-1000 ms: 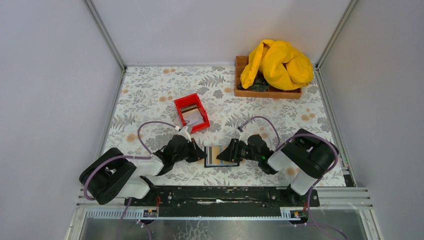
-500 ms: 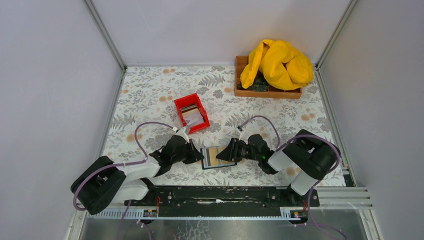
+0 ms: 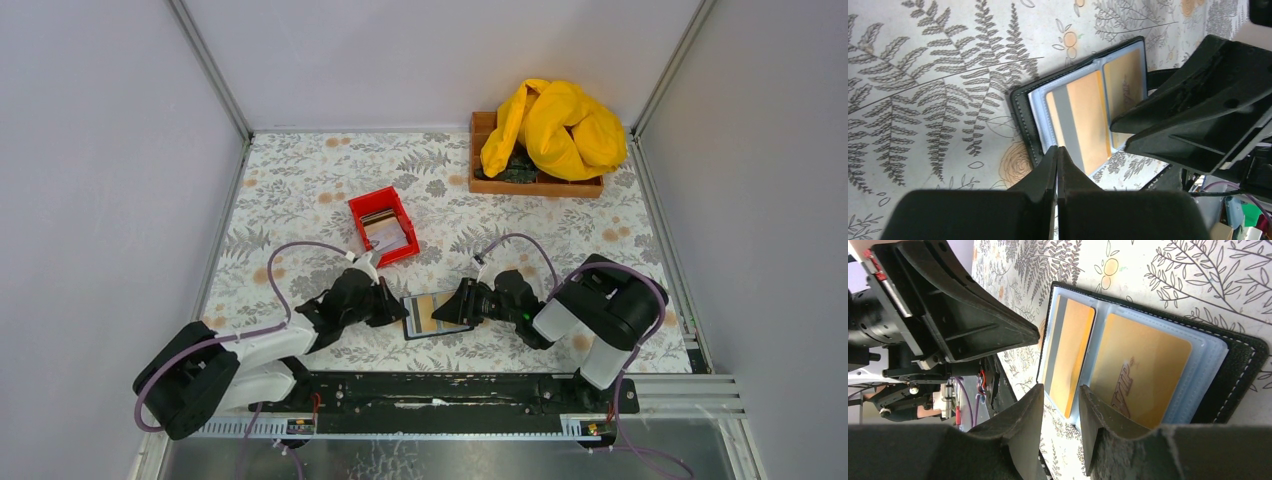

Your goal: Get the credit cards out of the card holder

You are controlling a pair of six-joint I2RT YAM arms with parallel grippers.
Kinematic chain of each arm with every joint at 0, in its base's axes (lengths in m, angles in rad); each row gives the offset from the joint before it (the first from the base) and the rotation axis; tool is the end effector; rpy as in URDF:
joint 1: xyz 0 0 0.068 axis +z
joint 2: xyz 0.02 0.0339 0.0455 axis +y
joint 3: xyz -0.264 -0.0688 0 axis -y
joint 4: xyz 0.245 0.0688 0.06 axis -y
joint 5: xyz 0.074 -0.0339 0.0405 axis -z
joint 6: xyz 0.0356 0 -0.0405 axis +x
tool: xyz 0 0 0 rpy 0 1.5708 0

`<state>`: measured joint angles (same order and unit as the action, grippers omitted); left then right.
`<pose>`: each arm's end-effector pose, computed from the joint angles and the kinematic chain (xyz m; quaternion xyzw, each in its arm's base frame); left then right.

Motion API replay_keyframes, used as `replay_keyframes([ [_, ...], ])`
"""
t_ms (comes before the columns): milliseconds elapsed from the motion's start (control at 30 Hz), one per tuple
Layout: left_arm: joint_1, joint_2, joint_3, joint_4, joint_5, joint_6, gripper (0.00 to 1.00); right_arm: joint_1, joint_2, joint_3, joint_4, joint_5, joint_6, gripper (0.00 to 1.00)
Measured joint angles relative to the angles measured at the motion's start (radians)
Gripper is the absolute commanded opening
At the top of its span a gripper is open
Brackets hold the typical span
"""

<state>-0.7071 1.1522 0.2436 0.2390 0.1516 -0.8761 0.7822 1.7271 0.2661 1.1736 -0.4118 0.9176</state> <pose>0.1457 -0.1316 0.1306 -0.0429 0.8972 -0.3569 0.2567 0.1672 0.1862 0.1071 -0.0690 0.7906 0.5483 0.2637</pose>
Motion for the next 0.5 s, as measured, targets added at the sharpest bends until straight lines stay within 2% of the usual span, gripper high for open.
replay_keyframes([
  [267, -0.019, -0.013, 0.026, -0.015, 0.005, 0.0, 0.0, 0.0, 0.017, 0.0, 0.018, 0.0, 0.005, 0.39],
  [500, -0.032, 0.04, 0.003, 0.008, 0.006, -0.009, 0.0, 0.0, 0.019, 0.002, 0.021, -0.002, 0.006, 0.39],
])
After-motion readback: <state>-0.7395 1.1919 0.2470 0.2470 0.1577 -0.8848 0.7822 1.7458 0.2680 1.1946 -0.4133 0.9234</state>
